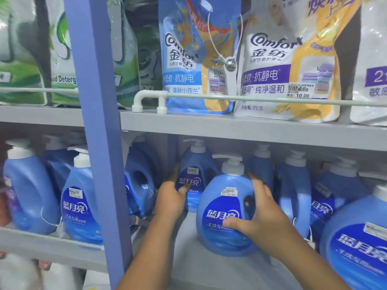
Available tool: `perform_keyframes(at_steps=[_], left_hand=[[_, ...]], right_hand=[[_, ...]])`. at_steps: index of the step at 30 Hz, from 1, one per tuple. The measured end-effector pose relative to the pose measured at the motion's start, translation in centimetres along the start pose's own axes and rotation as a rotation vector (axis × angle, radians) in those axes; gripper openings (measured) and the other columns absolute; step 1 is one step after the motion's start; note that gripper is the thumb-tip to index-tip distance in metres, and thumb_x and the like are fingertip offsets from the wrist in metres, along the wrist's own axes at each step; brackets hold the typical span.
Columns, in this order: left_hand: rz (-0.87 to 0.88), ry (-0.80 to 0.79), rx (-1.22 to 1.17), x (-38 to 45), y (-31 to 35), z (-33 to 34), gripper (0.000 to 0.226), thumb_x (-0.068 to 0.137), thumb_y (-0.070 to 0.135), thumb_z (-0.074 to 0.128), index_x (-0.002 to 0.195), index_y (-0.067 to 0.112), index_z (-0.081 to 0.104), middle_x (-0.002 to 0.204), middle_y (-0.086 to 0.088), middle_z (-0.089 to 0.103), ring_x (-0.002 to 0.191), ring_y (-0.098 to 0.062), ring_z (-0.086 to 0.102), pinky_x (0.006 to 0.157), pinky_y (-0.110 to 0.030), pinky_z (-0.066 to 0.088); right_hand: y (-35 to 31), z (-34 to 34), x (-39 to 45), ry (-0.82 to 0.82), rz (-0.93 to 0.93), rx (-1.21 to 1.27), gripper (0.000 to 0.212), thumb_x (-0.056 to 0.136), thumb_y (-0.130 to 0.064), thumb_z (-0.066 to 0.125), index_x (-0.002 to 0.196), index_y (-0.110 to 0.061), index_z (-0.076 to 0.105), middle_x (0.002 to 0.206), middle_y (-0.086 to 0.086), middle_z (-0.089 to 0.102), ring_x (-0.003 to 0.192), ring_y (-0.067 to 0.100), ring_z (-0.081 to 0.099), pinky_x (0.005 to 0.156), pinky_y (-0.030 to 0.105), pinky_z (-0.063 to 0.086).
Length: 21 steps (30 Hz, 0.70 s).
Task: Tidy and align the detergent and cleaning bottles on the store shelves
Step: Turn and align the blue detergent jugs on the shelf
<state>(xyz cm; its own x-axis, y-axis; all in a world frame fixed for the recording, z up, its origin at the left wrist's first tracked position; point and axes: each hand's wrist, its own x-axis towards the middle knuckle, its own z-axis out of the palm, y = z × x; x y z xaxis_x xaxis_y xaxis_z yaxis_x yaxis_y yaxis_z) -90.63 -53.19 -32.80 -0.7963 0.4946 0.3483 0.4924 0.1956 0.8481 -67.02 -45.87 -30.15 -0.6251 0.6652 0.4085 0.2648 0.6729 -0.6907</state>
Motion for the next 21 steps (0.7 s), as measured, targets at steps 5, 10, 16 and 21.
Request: perform_keyframes(at_steps=[5, 10, 16, 21], left_hand=[[0.083, 0.086, -0.357, -4.1, 0.7, -1.2, 0.024, 0.095, 0.049, 0.059, 0.115, 0.039, 0.067, 0.114, 0.011, 0.073, 0.103, -0.006, 0.069, 0.086, -0.023, 0.055], [0.137, -0.049, -0.138, -5.7, -0.7, -0.8, 0.105, 0.068, 0.06, 0.084, 0.153, 0.038, 0.026, 0.144, 0.019, 0.039, 0.129, 0.0, 0.043, 0.097, -0.017, 0.041], [0.081, 0.013, -0.165, -5.1, -1.7, 0.0, 0.107, 0.075, 0.051, 0.085, 0.156, 0.041, 0.016, 0.145, 0.012, 0.034, 0.129, -0.013, 0.046, 0.095, -0.029, 0.04], [0.083, 0.014, -0.198, -4.4, -1.9, 0.3, 0.102, 0.078, 0.044, 0.086, 0.155, 0.036, 0.02, 0.141, 0.01, 0.037, 0.12, -0.013, 0.048, 0.09, -0.026, 0.038]], right_hand=[[-1.5, 3.0, 1.5, 0.023, 0.015, -0.065, 0.098, 0.066, -0.052, 0.091, 0.144, -0.035, 0.035, 0.118, -0.019, 0.046, 0.104, -0.006, 0.055, 0.074, 0.007, 0.042], [-2.6, 3.2, 2.6, 0.013, -0.08, -0.088, 0.027, 0.096, -0.027, 0.068, 0.122, -0.027, 0.061, 0.11, -0.009, 0.062, 0.096, 0.004, 0.058, 0.077, 0.025, 0.043], [-1.4, -4.4, 6.9, 0.352, 0.242, -0.354, 0.033, 0.096, -0.028, 0.06, 0.123, -0.009, 0.059, 0.118, 0.016, 0.063, 0.104, 0.033, 0.061, 0.078, 0.028, 0.038], [-1.8, -3.1, 10.3, 0.147, 0.343, -0.444, 0.083, 0.092, -0.048, 0.069, 0.15, -0.002, 0.033, 0.143, 0.021, 0.048, 0.133, 0.037, 0.049, 0.1, 0.04, 0.044]])
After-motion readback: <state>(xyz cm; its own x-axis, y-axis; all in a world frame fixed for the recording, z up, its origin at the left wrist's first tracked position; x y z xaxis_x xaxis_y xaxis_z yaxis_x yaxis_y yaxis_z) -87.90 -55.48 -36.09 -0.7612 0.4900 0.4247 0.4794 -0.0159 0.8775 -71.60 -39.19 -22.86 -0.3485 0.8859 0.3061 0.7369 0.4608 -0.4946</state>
